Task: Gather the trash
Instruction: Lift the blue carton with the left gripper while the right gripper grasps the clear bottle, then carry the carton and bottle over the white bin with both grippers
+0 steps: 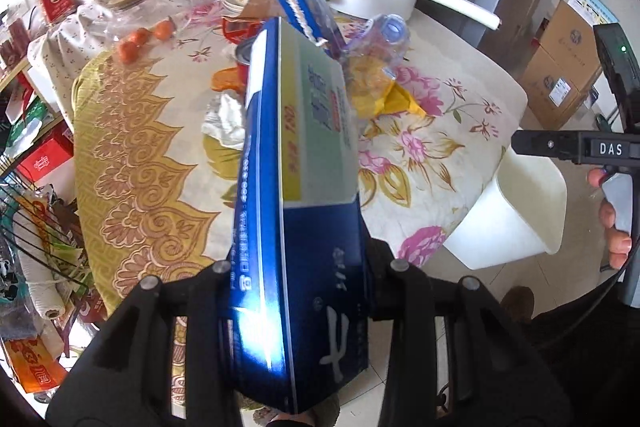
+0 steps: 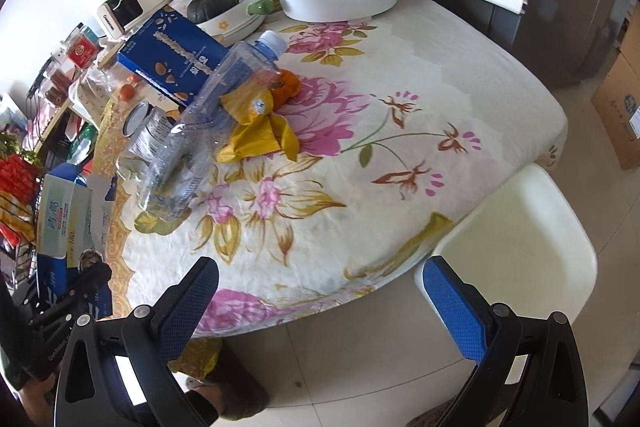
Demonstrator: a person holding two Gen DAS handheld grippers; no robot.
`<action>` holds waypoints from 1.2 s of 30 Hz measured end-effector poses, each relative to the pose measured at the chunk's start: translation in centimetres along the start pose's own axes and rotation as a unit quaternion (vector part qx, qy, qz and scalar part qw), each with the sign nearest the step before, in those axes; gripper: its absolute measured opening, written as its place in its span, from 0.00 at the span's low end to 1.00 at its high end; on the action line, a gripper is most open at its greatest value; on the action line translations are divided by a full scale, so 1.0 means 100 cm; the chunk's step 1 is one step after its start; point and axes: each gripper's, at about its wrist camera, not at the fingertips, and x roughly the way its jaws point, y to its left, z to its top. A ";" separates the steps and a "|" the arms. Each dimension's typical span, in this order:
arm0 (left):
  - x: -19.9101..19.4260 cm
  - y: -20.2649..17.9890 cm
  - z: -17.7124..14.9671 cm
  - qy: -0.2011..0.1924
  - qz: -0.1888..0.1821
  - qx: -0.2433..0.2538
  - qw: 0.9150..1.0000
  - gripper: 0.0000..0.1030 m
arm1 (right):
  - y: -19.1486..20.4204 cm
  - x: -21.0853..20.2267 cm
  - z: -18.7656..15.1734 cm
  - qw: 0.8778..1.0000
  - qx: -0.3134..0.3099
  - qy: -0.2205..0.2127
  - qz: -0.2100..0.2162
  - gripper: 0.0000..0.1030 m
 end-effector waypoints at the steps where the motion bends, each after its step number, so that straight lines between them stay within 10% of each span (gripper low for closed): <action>1: -0.002 0.006 -0.001 -0.002 0.002 -0.006 1.000 0.39 | 0.006 0.005 0.003 1.000 0.003 -0.001 0.008 1.00; 19: -0.010 0.069 -0.014 -0.001 0.040 -0.048 0.998 0.40 | 0.074 0.108 0.054 0.982 0.129 -0.008 0.138 0.95; 25: -0.005 0.072 -0.017 0.009 0.037 -0.050 0.998 0.41 | 0.059 0.133 0.061 0.963 0.182 -0.004 0.196 0.81; 27: -0.004 0.071 -0.017 0.012 0.037 -0.049 0.998 0.41 | 0.058 0.136 0.061 0.955 0.190 0.001 0.227 0.61; 36: -0.002 0.056 -0.011 0.012 0.035 -0.038 0.999 0.41 | 0.064 0.092 0.053 0.976 0.106 -0.013 0.187 0.59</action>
